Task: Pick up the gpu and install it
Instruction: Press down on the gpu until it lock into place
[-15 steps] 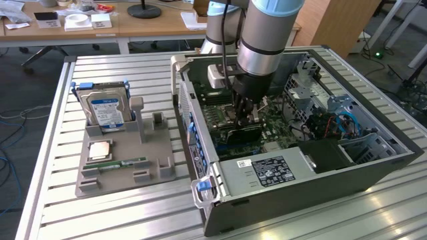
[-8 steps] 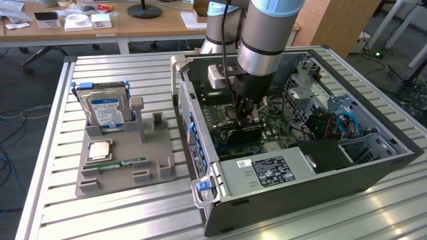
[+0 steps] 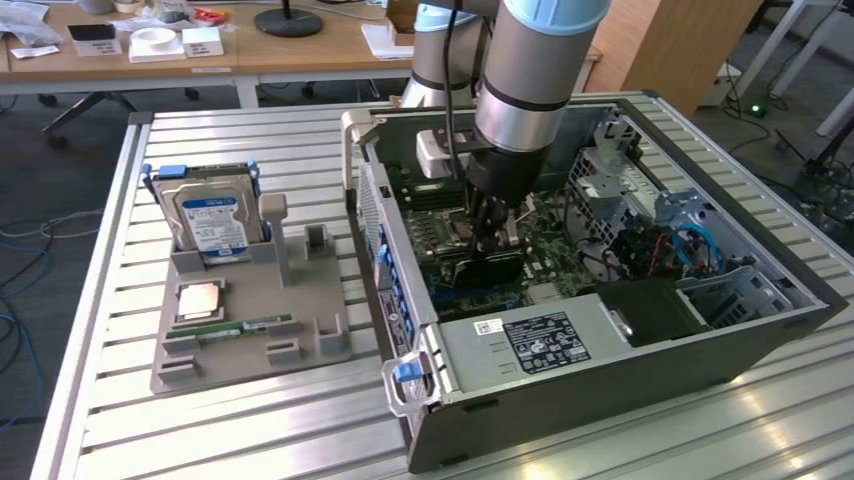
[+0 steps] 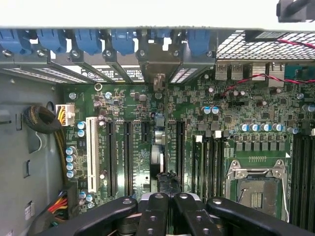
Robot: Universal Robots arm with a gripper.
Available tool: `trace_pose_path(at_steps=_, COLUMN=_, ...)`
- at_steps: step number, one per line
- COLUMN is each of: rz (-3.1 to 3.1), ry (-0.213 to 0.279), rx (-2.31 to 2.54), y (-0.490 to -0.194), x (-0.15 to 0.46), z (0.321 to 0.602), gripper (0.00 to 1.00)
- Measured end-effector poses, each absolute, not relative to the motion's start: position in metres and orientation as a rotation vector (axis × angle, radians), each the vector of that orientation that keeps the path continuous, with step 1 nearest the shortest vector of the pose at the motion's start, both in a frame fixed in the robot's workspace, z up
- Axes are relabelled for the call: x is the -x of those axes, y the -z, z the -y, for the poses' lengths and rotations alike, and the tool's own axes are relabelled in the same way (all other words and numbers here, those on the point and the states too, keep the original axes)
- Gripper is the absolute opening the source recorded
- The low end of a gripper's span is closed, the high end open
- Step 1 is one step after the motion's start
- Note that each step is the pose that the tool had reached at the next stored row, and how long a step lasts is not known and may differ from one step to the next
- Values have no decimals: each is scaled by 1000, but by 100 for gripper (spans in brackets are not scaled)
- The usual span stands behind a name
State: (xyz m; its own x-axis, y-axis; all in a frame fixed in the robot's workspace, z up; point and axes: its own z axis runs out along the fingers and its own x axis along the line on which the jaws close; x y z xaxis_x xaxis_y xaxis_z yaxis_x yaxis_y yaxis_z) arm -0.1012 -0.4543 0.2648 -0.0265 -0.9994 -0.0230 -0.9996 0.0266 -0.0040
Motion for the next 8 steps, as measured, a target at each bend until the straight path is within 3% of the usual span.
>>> trace_pose_path(at_steps=8, rz=-2237, ry=-21, rx=2178, y=-264, x=103, z=454, gripper=11)
